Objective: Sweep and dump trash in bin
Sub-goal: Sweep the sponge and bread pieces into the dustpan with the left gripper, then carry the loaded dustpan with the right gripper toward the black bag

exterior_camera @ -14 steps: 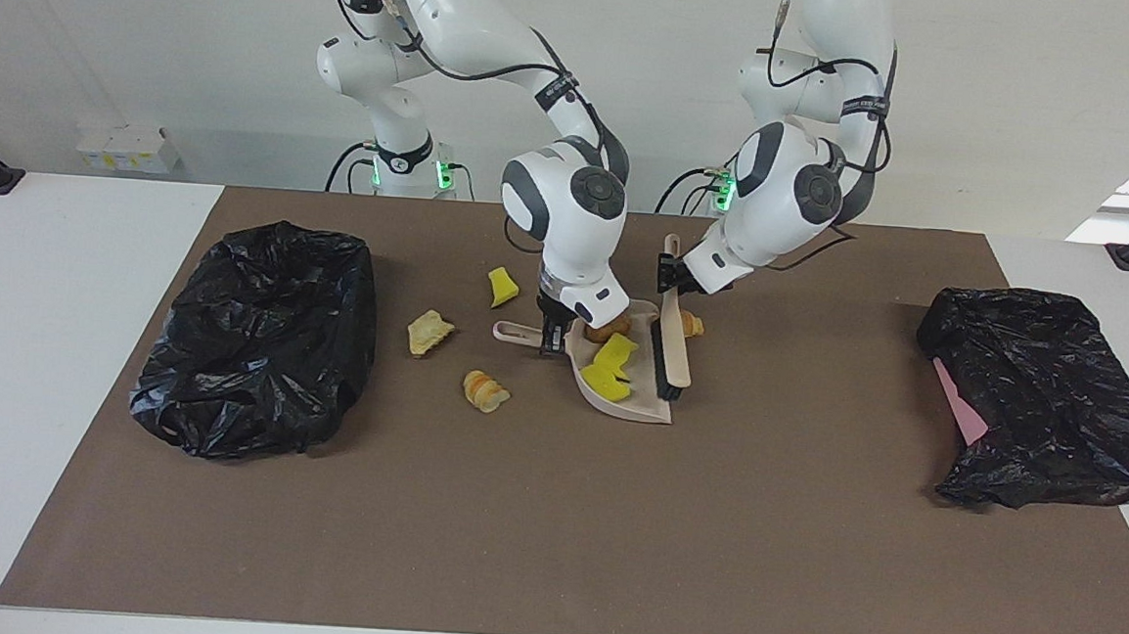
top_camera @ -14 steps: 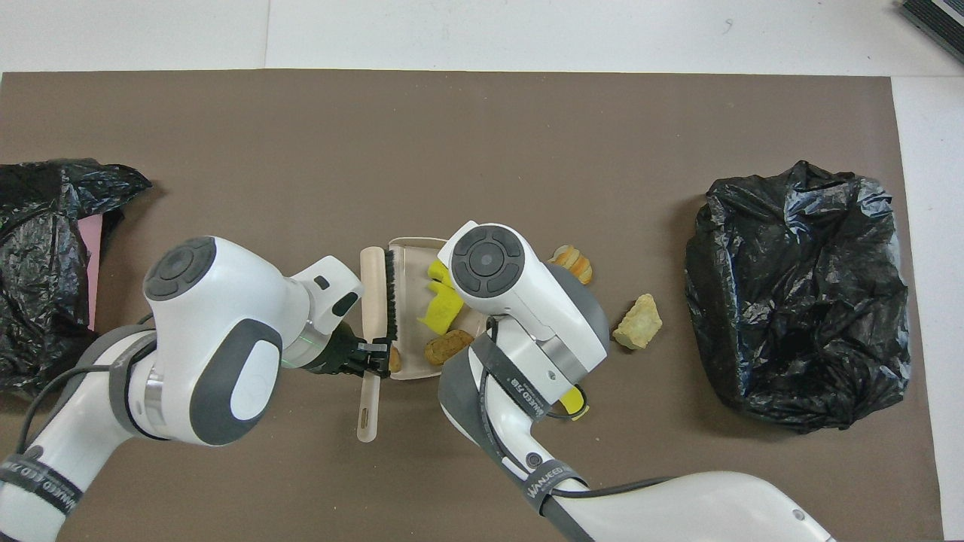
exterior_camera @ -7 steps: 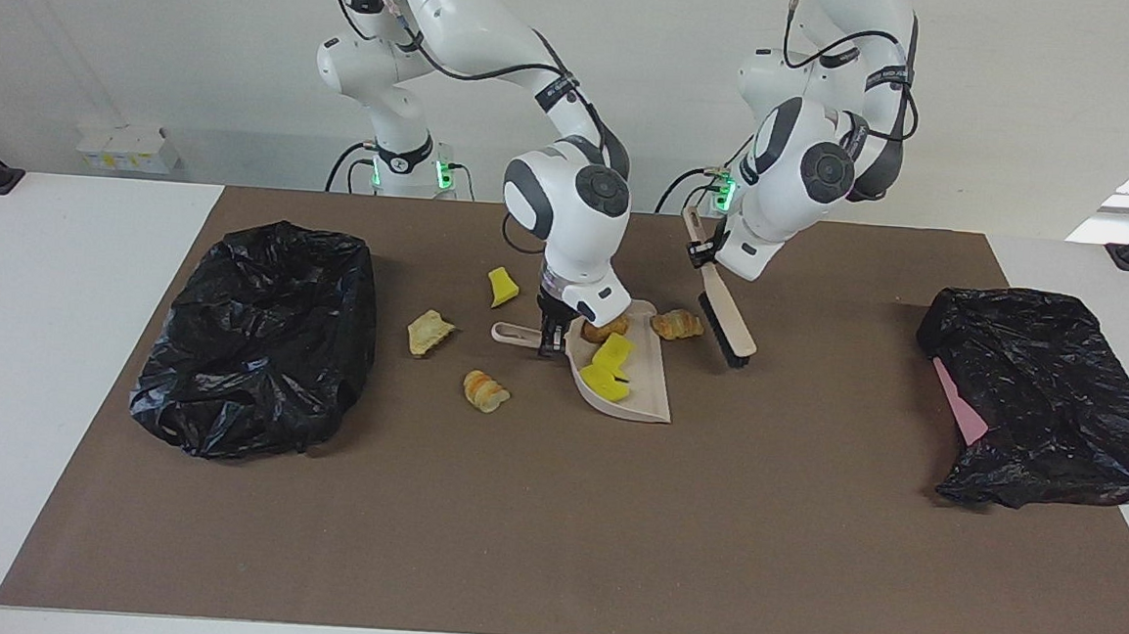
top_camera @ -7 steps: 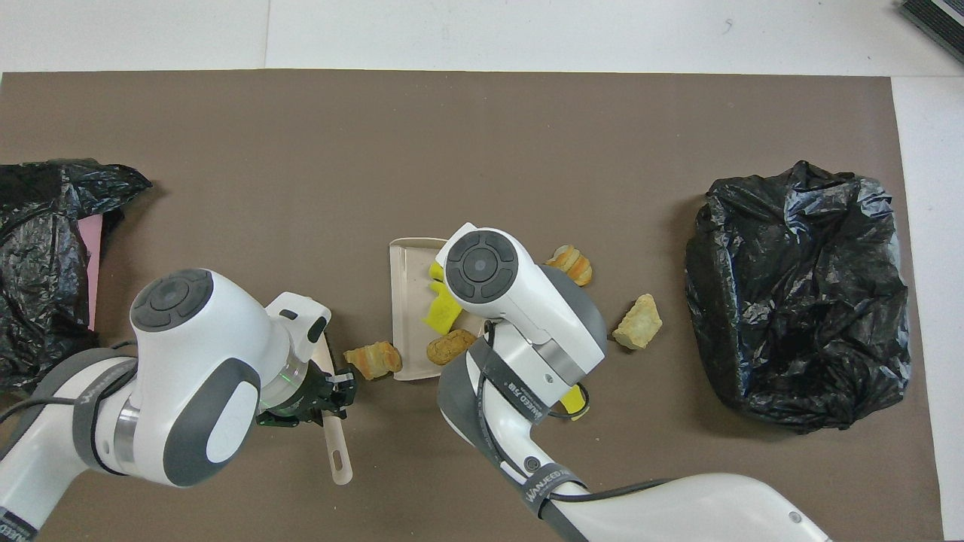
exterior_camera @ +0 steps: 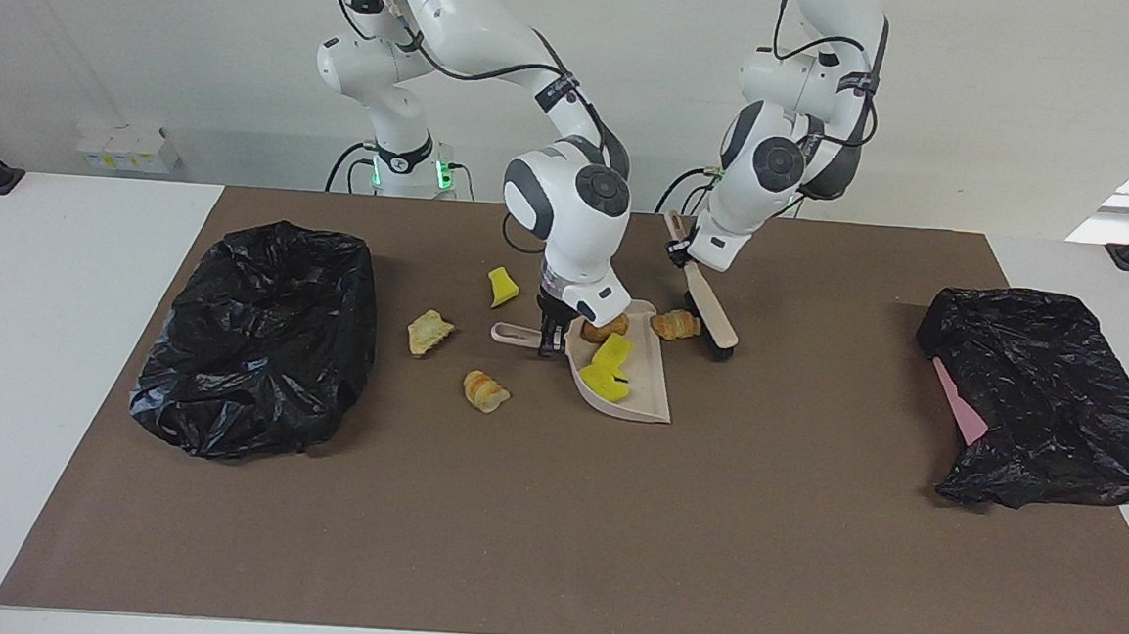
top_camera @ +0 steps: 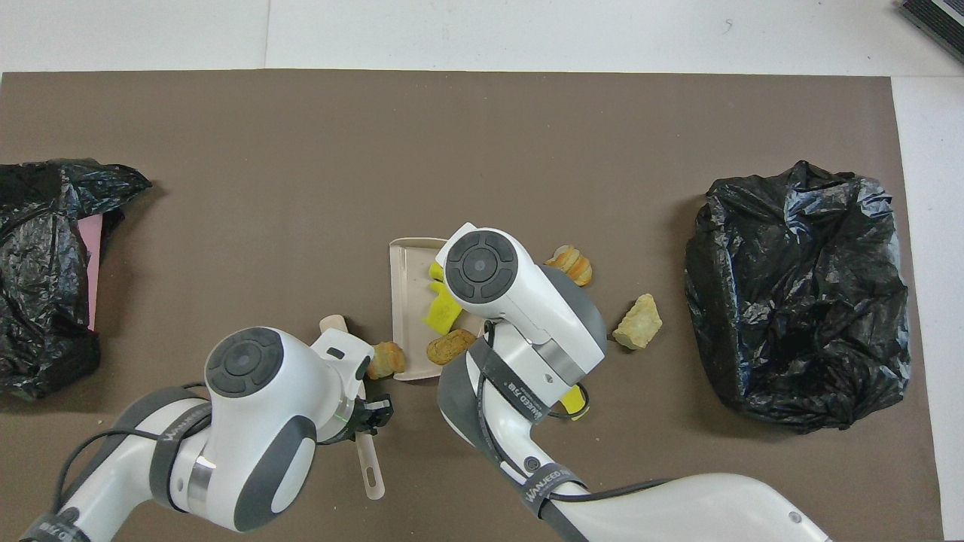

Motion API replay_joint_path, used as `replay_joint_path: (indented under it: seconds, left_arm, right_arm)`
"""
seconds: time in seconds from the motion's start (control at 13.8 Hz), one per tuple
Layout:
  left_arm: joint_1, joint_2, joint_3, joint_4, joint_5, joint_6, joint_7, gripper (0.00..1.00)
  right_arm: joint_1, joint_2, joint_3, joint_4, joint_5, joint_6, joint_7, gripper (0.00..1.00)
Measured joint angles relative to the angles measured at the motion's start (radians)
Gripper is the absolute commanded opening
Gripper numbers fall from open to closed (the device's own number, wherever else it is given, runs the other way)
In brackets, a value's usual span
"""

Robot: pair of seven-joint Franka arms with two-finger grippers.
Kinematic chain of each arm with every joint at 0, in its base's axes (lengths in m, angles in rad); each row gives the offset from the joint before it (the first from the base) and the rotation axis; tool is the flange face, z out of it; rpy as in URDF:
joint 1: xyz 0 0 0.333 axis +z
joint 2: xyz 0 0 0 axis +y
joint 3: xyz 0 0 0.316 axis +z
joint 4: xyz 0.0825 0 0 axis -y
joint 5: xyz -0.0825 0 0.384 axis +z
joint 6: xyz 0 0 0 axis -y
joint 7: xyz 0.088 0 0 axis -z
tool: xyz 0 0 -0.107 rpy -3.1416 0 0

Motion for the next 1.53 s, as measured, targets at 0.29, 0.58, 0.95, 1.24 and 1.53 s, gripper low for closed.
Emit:
replay_joint_path:
  seconds: [0.29,0.58,0.95,1.24,1.53]
  left_arm:
    - [-0.041,0.016,-0.001,0.010,-0.084,0.052,0.305,0.00]
    - [-0.032,0.020,0.022,0.012,-0.140,0.058,0.385,0.00]
    - [0.005,-0.003,0.028,0.063,0.010,-0.059,0.153,0.00]
    - [-0.010,-0.078,0.001,0.027,0.070,-0.108,0.073,0.00]
    - [-0.105,-0.114,-0.021,-0.007,0.071,-0.104,-0.053,0.00]
  right_arm:
    - [0.000,0.000,0.000,0.000,0.000,0.000,0.000,0.00]
    - [0.000,0.000,0.000,0.000,-0.001,0.000,0.000,0.00]
    - [0.000,-0.002,-0.001,0.000,-0.001,0.000,0.000,0.00]
    - [-0.024,-0.039,-0.009,0.000,-0.001,-0.001,0.000,0.00]
    - [-0.119,-0.147,-0.010,-0.005,-0.001,-0.073,-0.058,0.00]
